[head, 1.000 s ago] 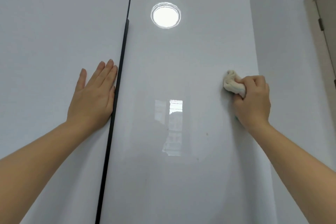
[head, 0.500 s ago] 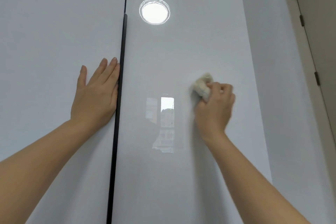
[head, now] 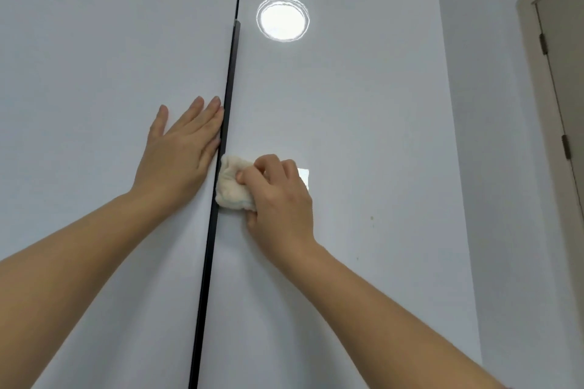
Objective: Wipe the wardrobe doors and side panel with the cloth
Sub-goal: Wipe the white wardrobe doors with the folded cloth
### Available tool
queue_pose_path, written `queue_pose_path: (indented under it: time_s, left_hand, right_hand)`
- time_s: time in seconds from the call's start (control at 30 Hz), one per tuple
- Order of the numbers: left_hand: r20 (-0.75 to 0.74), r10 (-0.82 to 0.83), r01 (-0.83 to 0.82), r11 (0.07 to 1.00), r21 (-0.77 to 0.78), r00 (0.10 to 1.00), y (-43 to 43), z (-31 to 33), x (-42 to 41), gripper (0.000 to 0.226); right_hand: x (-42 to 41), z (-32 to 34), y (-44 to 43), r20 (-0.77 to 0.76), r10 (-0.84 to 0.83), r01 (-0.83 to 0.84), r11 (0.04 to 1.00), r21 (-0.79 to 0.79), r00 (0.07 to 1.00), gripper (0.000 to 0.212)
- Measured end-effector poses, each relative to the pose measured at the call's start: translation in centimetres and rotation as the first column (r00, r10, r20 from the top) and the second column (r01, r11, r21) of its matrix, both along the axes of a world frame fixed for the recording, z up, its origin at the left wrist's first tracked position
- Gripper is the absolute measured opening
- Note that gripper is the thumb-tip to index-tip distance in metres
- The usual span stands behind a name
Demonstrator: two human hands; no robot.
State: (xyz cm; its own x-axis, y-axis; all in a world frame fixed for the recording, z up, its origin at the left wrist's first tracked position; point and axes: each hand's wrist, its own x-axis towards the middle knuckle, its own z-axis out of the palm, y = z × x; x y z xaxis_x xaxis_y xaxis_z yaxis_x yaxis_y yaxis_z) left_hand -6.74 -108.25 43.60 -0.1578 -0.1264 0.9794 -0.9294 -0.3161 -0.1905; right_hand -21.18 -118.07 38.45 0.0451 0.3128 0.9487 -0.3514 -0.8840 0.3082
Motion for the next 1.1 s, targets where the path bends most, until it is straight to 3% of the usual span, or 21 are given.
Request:
queue_pose_path:
  time_s: [0.13, 0.23, 0.37, 0.47, 0.63, 0.77, 1.0, 1.1]
  left_hand:
    - [-0.085, 0.003, -0.002, 1.000, 0.017, 0.996, 0.2, -0.6, -1.2, 0.055]
    - [-0.173, -0.102, 0.102, 0.995, -0.009, 0.980, 0.0, -2.5, -2.7, 0.057]
    - [-0.176, -0.123, 0.125, 0.992, 0.002, 0.977, -0.3, -5.0, -3.0, 0.058]
    - [-0.164, -0.109, 0.111, 0.994, 0.004, 0.980, -0.6, -5.3, -2.7, 0.059]
    - [-0.134, -0.101, 0.100, 0.995, -0.013, 0.986, -0.8, -5.4, -2.4, 0.059]
    - [-0.070, -0.048, 0.048, 0.999, 0.011, 0.996, -0.5, -5.2, -1.7, 0.056]
    - [0.081, 0.056, -0.058, 0.998, 0.025, 0.995, 0.2, -5.1, -0.2, 0.050]
    - [0.104, 0.075, -0.077, 0.997, 0.015, 0.992, 0.2, -5.1, -0.2, 0.050]
  right_hand:
    - [-2.7, 1.2, -1.9, -0.198, -0.093, 0.054, 0.980, -0.193, 0.976, 0.032]
    - [-6.5, 1.6, -4.6, -0.192, -0.109, 0.082, 0.986, -0.143, 0.975, 0.032]
    - [-13.1, 0.5, -10.5, -0.002, -0.106, 0.105, 0.984, 0.145, 0.994, 0.038]
    - [-17.3, -1.7, -13.7, 0.179, -0.126, 0.042, 0.911, 0.410, 0.976, 0.033]
    - [-16.5, -3.8, -13.7, 0.420, -0.159, -0.107, 0.833, 0.543, 0.894, 0.023]
    - [-13.6, -3.6, -11.4, 0.468, -0.119, -0.158, 0.845, 0.511, 0.875, 0.032]
    - [-3.4, 5.3, -3.3, 0.235, 0.120, -0.178, 0.953, 0.246, 0.965, 0.050]
    - [-0.8, 10.5, -1.3, 0.155, 0.057, -0.091, 0.972, 0.217, 0.986, 0.055]
